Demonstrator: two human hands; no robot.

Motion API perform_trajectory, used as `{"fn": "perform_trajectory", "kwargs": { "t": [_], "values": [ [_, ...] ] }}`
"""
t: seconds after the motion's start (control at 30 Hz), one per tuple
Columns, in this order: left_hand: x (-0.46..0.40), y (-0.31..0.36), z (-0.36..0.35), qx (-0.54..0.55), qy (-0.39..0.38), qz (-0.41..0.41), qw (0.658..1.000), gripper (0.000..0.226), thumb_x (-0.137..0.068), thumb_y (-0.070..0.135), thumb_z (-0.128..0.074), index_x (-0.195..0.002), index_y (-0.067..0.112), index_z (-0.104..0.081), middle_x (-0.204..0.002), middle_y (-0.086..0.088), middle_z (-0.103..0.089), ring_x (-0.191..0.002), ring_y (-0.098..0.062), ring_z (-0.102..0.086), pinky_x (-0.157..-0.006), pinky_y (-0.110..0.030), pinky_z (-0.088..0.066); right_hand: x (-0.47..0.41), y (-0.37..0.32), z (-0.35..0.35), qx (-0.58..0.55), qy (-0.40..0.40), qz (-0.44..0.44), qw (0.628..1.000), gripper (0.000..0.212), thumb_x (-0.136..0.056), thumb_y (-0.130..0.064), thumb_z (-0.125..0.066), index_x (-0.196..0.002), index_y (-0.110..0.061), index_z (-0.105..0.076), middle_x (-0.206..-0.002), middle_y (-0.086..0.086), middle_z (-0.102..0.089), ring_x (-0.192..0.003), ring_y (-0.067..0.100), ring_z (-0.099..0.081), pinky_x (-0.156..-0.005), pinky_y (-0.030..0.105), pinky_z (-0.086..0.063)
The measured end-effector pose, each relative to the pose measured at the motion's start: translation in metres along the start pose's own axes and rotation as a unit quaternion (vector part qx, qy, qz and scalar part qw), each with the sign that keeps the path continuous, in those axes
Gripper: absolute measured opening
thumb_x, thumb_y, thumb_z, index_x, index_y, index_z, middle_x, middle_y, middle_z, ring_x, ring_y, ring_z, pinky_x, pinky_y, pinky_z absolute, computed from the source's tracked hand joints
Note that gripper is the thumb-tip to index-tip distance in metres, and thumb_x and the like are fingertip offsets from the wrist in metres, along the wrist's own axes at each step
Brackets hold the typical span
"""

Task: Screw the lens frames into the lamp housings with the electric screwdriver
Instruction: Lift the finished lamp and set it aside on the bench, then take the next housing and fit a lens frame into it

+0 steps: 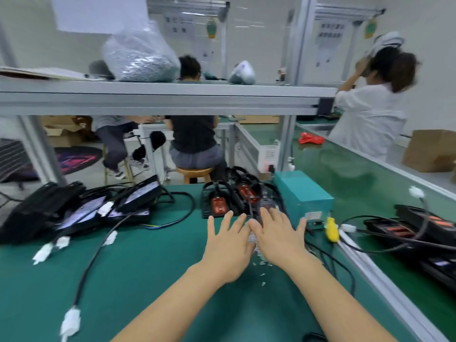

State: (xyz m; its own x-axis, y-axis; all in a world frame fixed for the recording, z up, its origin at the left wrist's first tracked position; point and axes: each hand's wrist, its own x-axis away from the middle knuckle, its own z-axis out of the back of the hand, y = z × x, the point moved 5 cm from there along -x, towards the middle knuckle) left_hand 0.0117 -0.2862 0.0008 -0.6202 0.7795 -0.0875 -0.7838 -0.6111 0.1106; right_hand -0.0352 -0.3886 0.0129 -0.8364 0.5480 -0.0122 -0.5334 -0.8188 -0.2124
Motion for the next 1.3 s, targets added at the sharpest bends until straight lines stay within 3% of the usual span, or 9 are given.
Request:
{"fn": "perform_trajectory", "kwargs": {
  "t": [0.23, 0.47, 0.6, 0.8, 0.9, 1.0, 1.13, 1.23, 1.3],
  "values": [
    [0.035, -0.1, 0.007, 0.004, 0.042, 0.1, 0.994, 0.054, -0.102, 0.04, -0.027, -0.151, 0.025, -0.012, -0.16, 0.009, -0.003, -0.147, -0.017, 0.009, -0.114, -0.051, 0.011, -0.006, -0.076, -0.035, 0.009, -0.039, 0.067, 0.997, 0.06, -0.103, -0.051, -0.011, -0.155, -0.024, -0.005, -0.164, 0.0, -0.005, -0.15, 0.017, -0.003, -0.113, 0.061, 0.008],
    [0.058, -0.187, 0.048, -0.005, 0.231, 0.198, 0.953, 0.052, -0.095, 0.034, -0.048, -0.144, 0.024, -0.034, -0.156, 0.006, -0.022, -0.146, -0.017, -0.007, -0.115, -0.046, 0.0, -0.001, -0.104, -0.063, 0.026, -0.085, 0.092, 0.992, 0.059, -0.102, -0.053, -0.011, -0.155, -0.027, -0.004, -0.163, -0.003, -0.006, -0.15, 0.017, -0.003, -0.111, 0.064, 0.01],
    [0.059, -0.239, 0.053, -0.077, 0.191, 0.237, 0.949, 0.058, -0.093, 0.035, -0.053, -0.145, 0.022, -0.029, -0.154, 0.005, -0.025, -0.145, -0.019, -0.011, -0.115, -0.046, -0.005, -0.004, -0.124, -0.059, 0.02, -0.081, 0.101, 0.991, 0.061, -0.101, -0.055, -0.012, -0.155, -0.028, -0.005, -0.163, -0.002, -0.008, -0.15, 0.017, -0.004, -0.111, 0.064, 0.011],
    [0.036, -0.26, 0.04, -0.096, 0.15, 0.21, 0.961, 0.05, -0.091, 0.03, -0.058, -0.138, 0.023, -0.043, -0.144, 0.007, -0.043, -0.142, -0.018, -0.02, -0.115, -0.049, -0.004, -0.004, -0.157, -0.054, -0.016, -0.077, 0.129, 0.988, 0.061, -0.102, -0.055, -0.014, -0.156, -0.028, -0.005, -0.163, -0.001, -0.01, -0.149, 0.017, -0.006, -0.113, 0.061, 0.011],
    [0.03, -0.26, 0.041, -0.09, 0.194, 0.194, 0.957, 0.041, -0.088, 0.026, -0.062, -0.128, 0.023, -0.053, -0.129, 0.005, -0.056, -0.133, -0.019, -0.034, -0.112, -0.042, -0.009, -0.004, -0.157, -0.051, -0.04, -0.086, 0.119, 0.988, 0.061, -0.102, -0.055, -0.016, -0.156, -0.028, -0.006, -0.162, -0.003, -0.013, -0.149, 0.017, -0.009, -0.115, 0.058, 0.008],
    [0.029, -0.258, 0.041, -0.079, 0.234, 0.185, 0.951, 0.029, -0.087, 0.026, -0.063, -0.115, 0.023, -0.061, -0.109, 0.006, -0.062, -0.115, -0.018, -0.046, -0.097, -0.032, -0.021, -0.003, -0.156, -0.049, -0.069, -0.094, 0.111, 0.987, 0.061, -0.102, -0.054, -0.019, -0.156, -0.027, -0.008, -0.16, -0.004, -0.018, -0.148, 0.016, -0.014, -0.117, 0.054, 0.004],
    [0.028, -0.252, 0.042, -0.044, 0.273, 0.166, 0.947, 0.025, -0.084, 0.02, -0.066, -0.108, 0.016, -0.064, -0.103, 0.0, -0.063, -0.104, -0.023, -0.048, -0.086, -0.033, -0.03, -0.001, -0.158, -0.047, -0.148, -0.111, 0.105, 0.977, 0.062, -0.102, -0.052, -0.025, -0.156, -0.024, -0.01, -0.161, -0.001, -0.019, -0.148, 0.017, -0.016, -0.12, 0.044, -0.003],
    [0.033, -0.241, 0.044, -0.01, 0.292, 0.143, 0.946, 0.023, -0.079, 0.013, -0.072, -0.101, 0.007, -0.065, -0.098, -0.006, -0.064, -0.101, -0.029, -0.051, -0.079, -0.036, -0.041, -0.003, -0.159, -0.047, -0.276, -0.132, 0.08, 0.949, 0.065, -0.1, -0.054, -0.032, -0.156, -0.025, -0.012, -0.161, -0.002, -0.022, -0.146, 0.017, -0.024, -0.117, 0.036, -0.018],
    [0.039, -0.229, 0.045, 0.007, 0.307, 0.118, 0.944, 0.021, -0.075, 0.009, -0.075, -0.094, 0.005, -0.065, -0.092, -0.006, -0.064, -0.096, -0.03, -0.054, -0.069, -0.036, -0.045, -0.005, -0.158, -0.048, -0.406, -0.154, 0.031, 0.9, 0.068, -0.098, -0.058, -0.035, -0.155, -0.029, -0.014, -0.159, -0.005, -0.026, -0.143, 0.018, -0.03, -0.114, 0.036, -0.023]
  ]
}}
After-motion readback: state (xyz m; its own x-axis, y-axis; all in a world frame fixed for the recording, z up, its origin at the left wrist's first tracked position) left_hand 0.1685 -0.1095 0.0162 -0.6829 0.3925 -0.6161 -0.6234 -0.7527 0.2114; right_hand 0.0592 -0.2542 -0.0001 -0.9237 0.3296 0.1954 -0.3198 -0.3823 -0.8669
